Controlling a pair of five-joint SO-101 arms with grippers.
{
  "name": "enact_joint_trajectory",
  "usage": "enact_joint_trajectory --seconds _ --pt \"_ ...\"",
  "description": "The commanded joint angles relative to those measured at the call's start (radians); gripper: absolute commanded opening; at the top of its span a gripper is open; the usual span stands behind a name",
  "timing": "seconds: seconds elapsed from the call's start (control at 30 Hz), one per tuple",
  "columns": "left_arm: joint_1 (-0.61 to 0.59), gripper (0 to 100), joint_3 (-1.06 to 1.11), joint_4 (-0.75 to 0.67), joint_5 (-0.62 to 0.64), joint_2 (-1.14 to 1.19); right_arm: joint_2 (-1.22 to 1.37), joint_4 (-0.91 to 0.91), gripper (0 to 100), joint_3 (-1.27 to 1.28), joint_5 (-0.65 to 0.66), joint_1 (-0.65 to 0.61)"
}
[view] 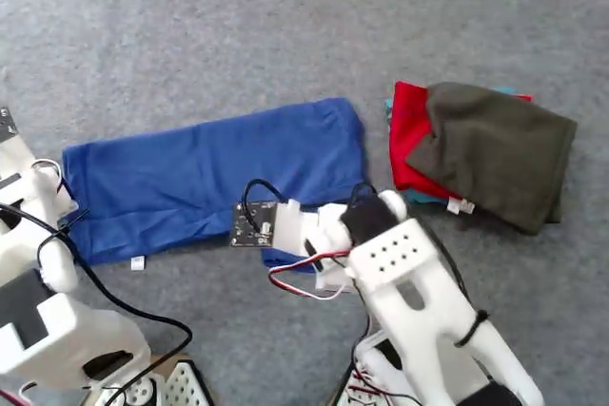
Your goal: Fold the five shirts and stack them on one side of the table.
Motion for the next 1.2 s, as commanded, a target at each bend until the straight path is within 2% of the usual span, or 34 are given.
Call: enact_joint_trajectory --seconds 0.0,0.63,0.93,1.17 --pt "-0.008 3 -0.051 -0.002 0.029 -0.002 0.058 -0.064 25.4 0.015 -0.017 -0.046" --pt "-0.008 3 -0.045 0.005 0.029 -0.002 0.341 -0.416 25.3 0.173 -0.014 -0.064" --pt "-0.008 3 -0.044 0.006 0.029 -0.002 0.38 -0.425 24.9 0.153 -0.014 -0.061" --pt "-0.008 3 -0.044 0.006 0.029 -0.002 0.38 -0.45 7.0 0.151 -0.014 -0.058"
